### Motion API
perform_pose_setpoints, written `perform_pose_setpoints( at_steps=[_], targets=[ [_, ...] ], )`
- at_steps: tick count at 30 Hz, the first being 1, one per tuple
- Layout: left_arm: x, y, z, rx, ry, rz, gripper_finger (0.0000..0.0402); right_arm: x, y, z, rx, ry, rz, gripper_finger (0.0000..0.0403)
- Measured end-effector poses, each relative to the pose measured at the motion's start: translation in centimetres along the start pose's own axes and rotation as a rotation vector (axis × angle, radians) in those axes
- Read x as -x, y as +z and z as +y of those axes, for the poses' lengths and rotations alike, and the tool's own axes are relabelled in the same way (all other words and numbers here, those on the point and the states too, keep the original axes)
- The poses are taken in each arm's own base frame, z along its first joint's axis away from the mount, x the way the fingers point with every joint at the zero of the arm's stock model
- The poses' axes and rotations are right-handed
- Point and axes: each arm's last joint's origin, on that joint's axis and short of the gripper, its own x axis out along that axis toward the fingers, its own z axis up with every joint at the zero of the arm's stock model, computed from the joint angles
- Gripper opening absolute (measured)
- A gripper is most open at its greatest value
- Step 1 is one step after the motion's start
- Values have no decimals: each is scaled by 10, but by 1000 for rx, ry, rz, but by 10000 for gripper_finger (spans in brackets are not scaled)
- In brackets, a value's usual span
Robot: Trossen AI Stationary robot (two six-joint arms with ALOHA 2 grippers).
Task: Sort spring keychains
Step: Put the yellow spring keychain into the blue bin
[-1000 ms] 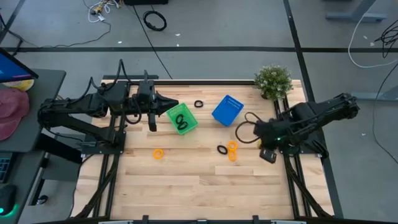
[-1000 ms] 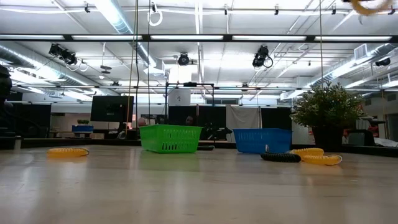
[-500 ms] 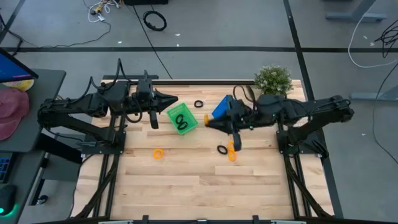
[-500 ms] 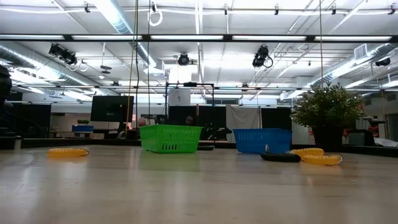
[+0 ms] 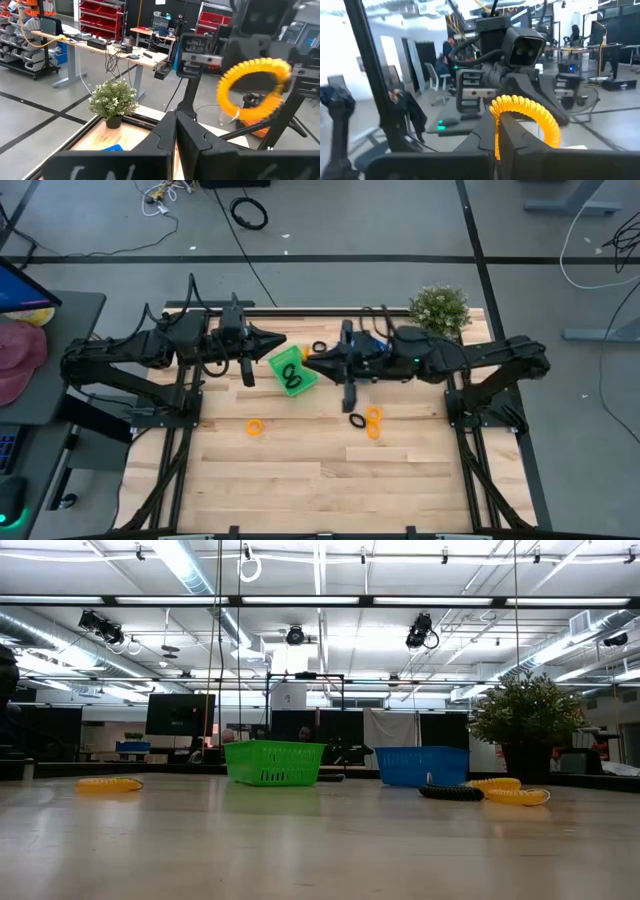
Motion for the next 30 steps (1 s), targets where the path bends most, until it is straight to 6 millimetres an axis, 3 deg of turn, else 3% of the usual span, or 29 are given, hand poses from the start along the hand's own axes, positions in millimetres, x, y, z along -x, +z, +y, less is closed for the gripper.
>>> perform_pose_setpoints(
  at_steps=[5,10,13,16,19,24,30],
  targets=[
    [0,0,0,-7,0,1,16,-25,8,1,28,-16,69,0],
    [0,-1,0,-16,3,15,16,-24,13,-2,18,-114,67,0],
    [1,-1,1,-16,3,14,16,-22,14,-10,-44,-350,36,0],
    [1,-1,1,-16,3,15,16,-17,15,-22,-105,-753,-48,0],
    [1,-1,1,-27,3,15,16,-10,16,-33,-29,-1058,-72,0],
    [1,-1,1,-42,4,15,16,-8,21,-48,124,-1219,-18,0],
    [1,-1,1,-40,10,14,16,-2,37,-89,303,-1393,86,0]
  ],
)
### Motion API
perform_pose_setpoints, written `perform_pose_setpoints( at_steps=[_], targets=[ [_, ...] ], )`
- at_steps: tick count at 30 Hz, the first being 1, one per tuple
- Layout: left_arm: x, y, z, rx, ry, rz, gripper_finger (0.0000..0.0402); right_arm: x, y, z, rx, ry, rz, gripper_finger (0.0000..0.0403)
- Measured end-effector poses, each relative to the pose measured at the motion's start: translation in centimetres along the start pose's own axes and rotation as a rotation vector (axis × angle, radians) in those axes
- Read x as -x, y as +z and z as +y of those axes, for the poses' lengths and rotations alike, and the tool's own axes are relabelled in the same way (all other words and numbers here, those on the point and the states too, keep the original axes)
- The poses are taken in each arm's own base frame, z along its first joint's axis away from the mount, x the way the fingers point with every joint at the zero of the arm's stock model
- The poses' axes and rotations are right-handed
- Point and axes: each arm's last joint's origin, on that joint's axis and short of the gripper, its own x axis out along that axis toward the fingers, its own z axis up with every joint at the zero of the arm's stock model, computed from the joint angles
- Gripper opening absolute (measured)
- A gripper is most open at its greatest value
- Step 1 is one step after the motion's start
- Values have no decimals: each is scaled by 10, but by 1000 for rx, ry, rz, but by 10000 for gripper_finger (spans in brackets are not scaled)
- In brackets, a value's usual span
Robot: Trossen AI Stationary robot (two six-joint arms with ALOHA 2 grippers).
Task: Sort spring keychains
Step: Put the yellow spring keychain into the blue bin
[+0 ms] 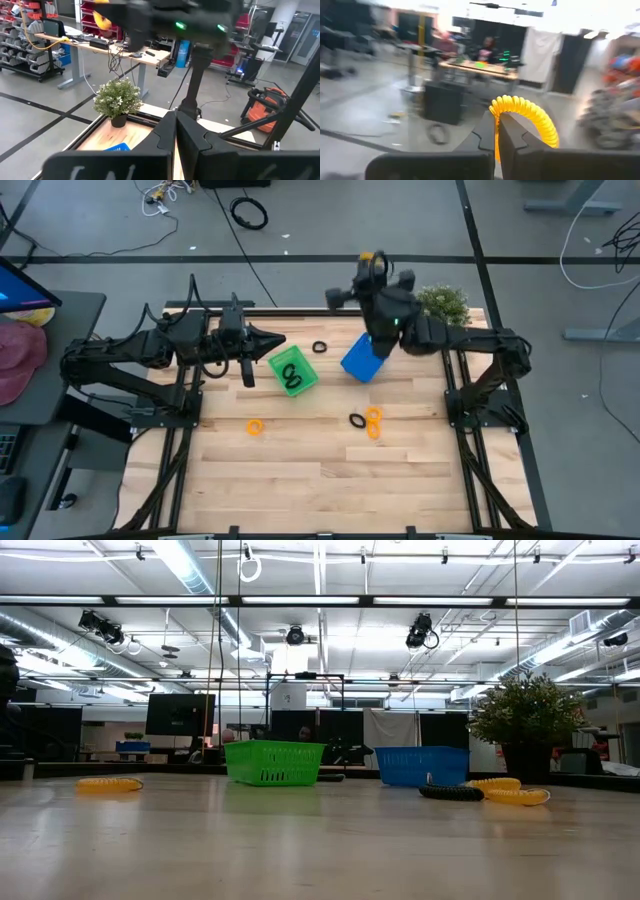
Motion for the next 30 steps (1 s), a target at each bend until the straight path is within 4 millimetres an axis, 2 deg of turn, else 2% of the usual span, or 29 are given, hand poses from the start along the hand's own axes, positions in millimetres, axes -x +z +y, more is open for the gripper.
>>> perform_pose_setpoints(
  at_steps=[9,12,15,18,22,25,30],
  targets=[
    [0,0,0,-1,0,0,16,-46,9,-32,77,-144,52,0],
    [0,0,0,-2,0,0,16,-54,1,-37,57,-118,87,0],
    [0,0,1,-7,6,0,16,-63,-18,-42,-18,-36,185,0],
    [0,0,1,-19,8,4,16,-74,-47,-52,-156,49,424,0],
    [0,0,1,-20,8,4,16,-93,-86,-55,-105,10,721,0],
    [0,-1,2,-25,10,12,16,-104,-103,-49,-94,83,886,0],
    [-1,-2,2,-45,18,15,16,-119,-134,-26,-43,207,1080,0]
  ],
)
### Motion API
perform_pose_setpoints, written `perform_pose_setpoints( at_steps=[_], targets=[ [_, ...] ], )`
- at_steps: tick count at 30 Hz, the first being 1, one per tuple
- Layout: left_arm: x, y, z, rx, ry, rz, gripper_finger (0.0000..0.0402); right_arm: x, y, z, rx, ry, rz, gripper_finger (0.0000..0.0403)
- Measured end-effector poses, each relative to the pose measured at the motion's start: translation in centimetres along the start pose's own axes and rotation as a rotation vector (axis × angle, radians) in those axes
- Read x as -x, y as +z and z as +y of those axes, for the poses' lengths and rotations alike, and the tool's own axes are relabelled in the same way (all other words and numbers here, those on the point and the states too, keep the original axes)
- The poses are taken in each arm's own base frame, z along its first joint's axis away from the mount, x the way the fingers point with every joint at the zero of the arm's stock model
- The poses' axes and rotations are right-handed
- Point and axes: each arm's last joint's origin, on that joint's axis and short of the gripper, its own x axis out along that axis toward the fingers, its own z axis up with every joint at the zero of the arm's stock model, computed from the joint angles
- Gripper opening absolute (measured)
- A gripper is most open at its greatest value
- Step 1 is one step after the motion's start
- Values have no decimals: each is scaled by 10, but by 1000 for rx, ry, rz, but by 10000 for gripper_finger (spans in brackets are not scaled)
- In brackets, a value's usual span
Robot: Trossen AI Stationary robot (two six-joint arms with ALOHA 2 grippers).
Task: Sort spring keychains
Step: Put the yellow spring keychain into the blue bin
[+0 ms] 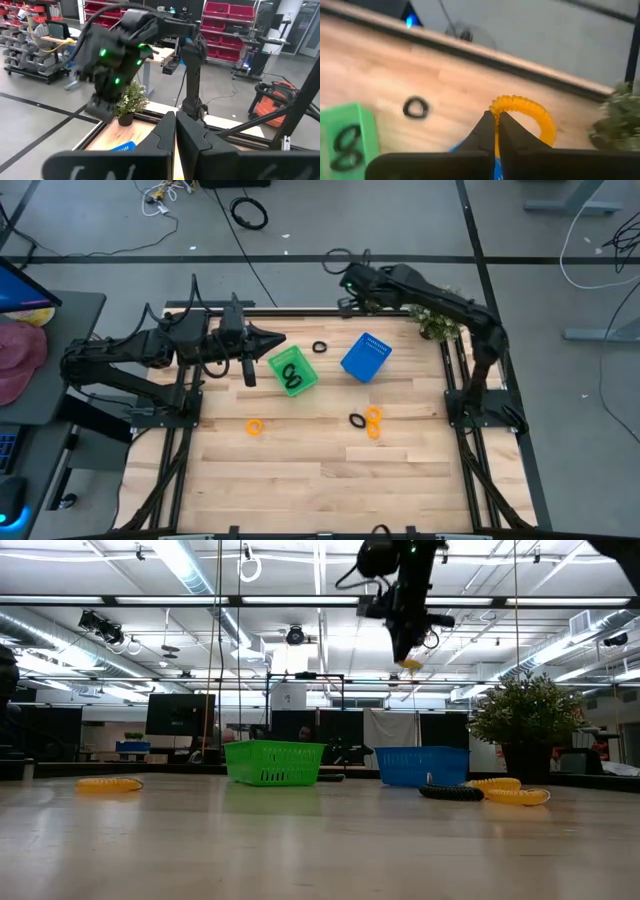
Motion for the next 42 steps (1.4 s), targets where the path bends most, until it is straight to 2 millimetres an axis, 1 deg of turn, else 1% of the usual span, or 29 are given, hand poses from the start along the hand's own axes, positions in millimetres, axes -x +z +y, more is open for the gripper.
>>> perform_pose_setpoints(
  at_steps=[4,8,12,16,18,22,31,35,38,42],
  targets=[
    [0,0,0,-1,0,3,16,-27,-6,11,60,-18,99,0],
    [0,-1,0,-2,1,10,16,-57,-21,17,79,20,211,0],
    [0,-3,0,-6,4,31,16,-87,-42,17,57,35,315,0],
    [0,-5,1,-11,7,47,16,-109,-60,15,43,75,388,0],
    [0,-5,1,-11,7,47,16,-117,-65,15,38,93,396,0],
    [0,-5,1,-11,7,46,16,-124,-72,13,45,88,411,0],
    [0,-5,1,-11,6,46,16,-143,-77,-1,56,65,417,0],
    [0,-5,1,-10,6,46,16,-147,-77,-4,67,57,410,3],
    [0,-4,1,-10,7,45,16,-147,-75,-6,70,52,405,23],
    [0,-5,1,-10,7,46,16,-147,-75,-6,79,46,398,75]
  ],
)
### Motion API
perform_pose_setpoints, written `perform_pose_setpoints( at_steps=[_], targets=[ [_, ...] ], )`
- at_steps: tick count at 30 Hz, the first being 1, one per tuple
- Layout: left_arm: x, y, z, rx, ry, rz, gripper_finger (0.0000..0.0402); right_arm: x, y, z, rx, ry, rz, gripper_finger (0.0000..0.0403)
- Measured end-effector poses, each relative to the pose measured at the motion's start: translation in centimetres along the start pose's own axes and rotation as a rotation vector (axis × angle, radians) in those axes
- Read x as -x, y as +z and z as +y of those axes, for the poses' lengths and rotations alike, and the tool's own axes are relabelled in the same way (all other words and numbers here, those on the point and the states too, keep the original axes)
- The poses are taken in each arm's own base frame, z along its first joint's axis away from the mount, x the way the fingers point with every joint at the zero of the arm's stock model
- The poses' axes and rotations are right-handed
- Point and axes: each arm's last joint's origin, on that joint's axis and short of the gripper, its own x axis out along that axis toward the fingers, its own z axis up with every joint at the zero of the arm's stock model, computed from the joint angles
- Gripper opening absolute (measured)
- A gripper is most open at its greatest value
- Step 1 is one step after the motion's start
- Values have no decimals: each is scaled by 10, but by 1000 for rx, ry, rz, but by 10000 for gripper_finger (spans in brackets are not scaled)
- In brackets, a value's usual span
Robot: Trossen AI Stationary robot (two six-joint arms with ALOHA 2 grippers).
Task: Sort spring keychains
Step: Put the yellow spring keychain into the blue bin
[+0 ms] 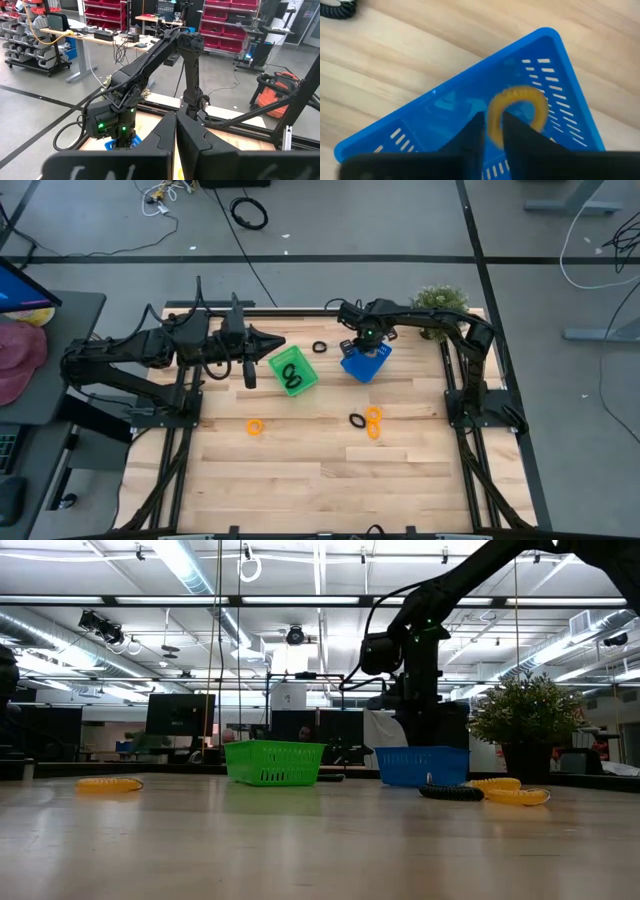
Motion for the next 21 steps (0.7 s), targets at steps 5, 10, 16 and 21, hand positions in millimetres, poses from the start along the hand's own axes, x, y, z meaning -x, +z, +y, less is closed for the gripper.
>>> perform_pose_setpoints(
  at_steps=[5,10,16,21],
  targets=[
    [0,0,0,0,0,0,16,3,-1,0,20,11,0,142],
    [0,0,0,0,0,0,16,26,-6,-2,26,50,-46,184],
    [0,0,0,-2,0,0,16,80,-32,-5,43,128,-118,192],
    [0,0,0,-3,7,-2,16,129,-73,-5,55,215,-176,180]
  ],
)
